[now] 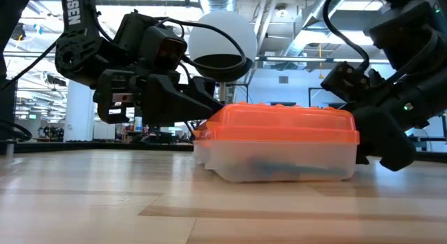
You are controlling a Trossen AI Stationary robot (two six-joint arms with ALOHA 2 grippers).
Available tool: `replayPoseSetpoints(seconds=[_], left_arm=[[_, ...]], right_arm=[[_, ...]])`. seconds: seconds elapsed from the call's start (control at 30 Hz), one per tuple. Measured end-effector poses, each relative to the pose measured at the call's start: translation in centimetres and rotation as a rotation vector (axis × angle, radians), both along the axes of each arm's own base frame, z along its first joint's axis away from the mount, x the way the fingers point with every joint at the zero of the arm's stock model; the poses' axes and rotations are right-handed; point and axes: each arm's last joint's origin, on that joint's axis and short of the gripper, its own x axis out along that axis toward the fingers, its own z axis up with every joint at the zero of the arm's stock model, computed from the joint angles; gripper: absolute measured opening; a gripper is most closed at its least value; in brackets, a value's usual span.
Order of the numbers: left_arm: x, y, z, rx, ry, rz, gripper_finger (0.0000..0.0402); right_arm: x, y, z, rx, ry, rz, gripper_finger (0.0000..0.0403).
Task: Pick & place school supplies into a supply box
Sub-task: Close the orange supply box
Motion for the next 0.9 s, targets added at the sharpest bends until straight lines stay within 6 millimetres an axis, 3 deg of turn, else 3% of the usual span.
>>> replayPoseSetpoints(seconds=[0.9], left_arm=[[0.1, 0.8, 0.2, -0.062, 0.011, 0.123, 0.0158]], right_arm=[[-0.5, 1.2, 0.0, 0.007, -0.002, 0.044, 0.0101]])
